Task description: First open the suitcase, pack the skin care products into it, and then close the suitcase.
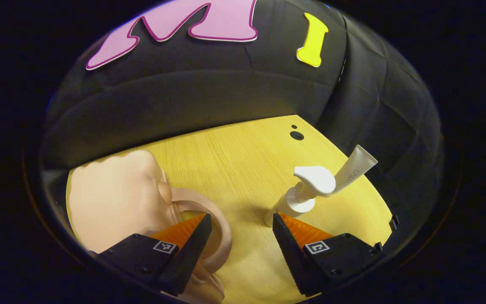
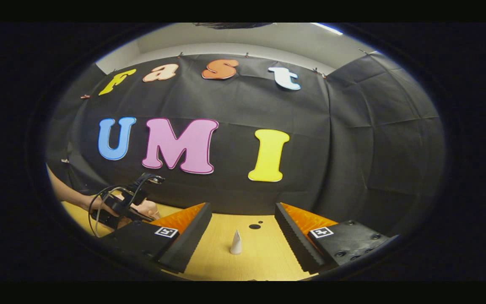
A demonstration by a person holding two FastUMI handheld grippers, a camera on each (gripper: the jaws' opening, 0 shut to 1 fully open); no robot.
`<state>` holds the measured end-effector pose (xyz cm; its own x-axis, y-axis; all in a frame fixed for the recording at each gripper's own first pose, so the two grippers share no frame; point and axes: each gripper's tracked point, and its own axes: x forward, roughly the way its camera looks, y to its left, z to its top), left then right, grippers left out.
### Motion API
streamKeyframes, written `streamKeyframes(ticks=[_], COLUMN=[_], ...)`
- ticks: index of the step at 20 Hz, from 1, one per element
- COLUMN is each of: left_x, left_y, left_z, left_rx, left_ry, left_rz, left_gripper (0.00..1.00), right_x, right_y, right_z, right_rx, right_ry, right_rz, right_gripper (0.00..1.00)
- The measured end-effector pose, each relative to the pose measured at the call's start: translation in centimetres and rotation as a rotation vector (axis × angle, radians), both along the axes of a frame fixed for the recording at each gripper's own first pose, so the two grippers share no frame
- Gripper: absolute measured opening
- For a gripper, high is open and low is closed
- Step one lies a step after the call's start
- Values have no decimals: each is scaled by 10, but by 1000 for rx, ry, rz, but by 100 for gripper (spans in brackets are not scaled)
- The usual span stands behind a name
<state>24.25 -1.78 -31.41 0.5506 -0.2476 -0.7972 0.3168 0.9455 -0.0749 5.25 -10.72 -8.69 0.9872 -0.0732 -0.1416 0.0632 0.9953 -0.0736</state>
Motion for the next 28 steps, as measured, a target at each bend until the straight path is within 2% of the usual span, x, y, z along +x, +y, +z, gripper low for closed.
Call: streamKeyframes(ticks=[2,3,4,7,10,12,14,15,17,18,20,21,23,25,28], left_x=[13,13,14,6,4,5,12,10,10,10,12,11,11,9,11], left_y=[1,1,1,1,6,15,28,32,36,36,39,40,38,38,28], left_z=[-12,-19,-25,-32,-39,-48,-51,-54,-57,-57,-55,-56,-53,-49,-39], left_rx=[49,75,109,173,226,272,331,347,371,379,382,368,310,271,180], left_ry=[-2,16,35,76,105,128,125,131,143,147,142,144,142,139,104], left_rz=[17,31,39,43,55,71,89,99,119,117,117,119,111,89,105], left_gripper=[92,78,74,75,83,77,65,47,38,29,25,18,9,7,6], right_x=[1,2,3,6,6,6,7,7,7,7,6,6,6,5,7], right_y=[-1,-1,-1,-4,-5,-5,-5,-4,-2,-1,2,4,6,9,16], right_z=[-10,-12,-11,-13,-18,-22,-23,-23,-21,-21,-23,-22,-21,-23,-24], right_rx=[0,5,7,6,15,22,26,31,36,37,41,44,47,50,56], right_ry=[26,29,28,19,26,34,36,33,24,23,27,25,19,20,25], right_rz=[1,3,4,-1,-4,-2,-2,-1,0,2,9,13,16,20,27], right_gripper=[97,95,97,97,97,97,97,97,97,97,97,97,97,97,97])
